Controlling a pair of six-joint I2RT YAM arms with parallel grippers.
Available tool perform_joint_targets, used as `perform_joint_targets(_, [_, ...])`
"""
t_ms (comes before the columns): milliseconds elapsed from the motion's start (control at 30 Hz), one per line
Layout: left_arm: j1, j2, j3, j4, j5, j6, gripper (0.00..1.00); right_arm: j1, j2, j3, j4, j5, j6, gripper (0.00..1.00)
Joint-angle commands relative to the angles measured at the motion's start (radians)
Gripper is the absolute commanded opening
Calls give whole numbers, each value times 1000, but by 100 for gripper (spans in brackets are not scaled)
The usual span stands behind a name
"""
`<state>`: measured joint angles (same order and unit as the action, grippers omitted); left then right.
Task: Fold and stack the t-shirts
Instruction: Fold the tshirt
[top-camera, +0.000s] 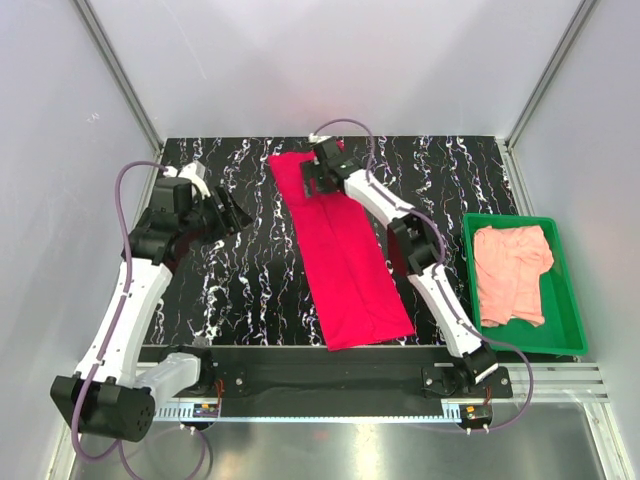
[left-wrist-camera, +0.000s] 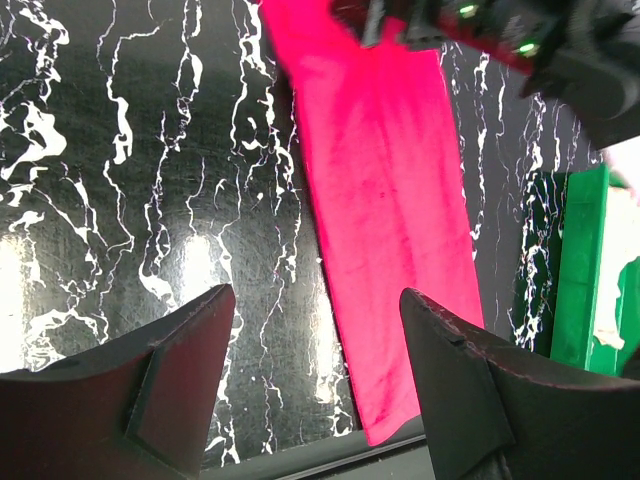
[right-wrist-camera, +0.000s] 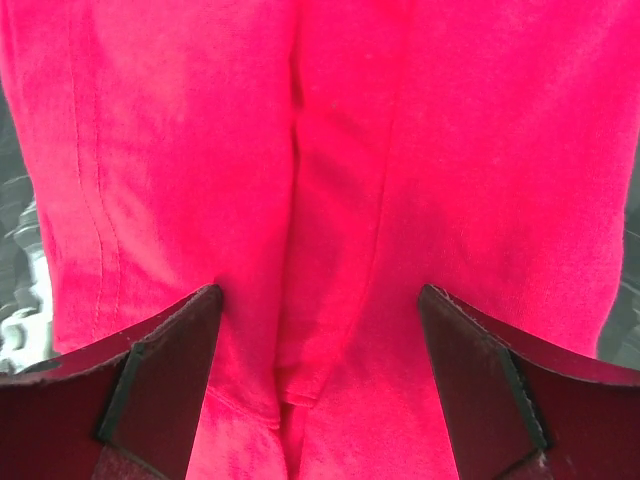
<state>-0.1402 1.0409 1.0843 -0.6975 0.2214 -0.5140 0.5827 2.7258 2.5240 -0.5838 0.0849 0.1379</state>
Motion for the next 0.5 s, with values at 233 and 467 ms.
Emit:
perform_joint_targets(233, [-45, 126, 69, 59, 68, -12, 72, -181, -68, -137, -261, 147, 339, 90])
perform_joint_targets(467, [-147, 255, 11, 141, 150, -50, 71, -187, 43, 88, -334, 61, 466, 91])
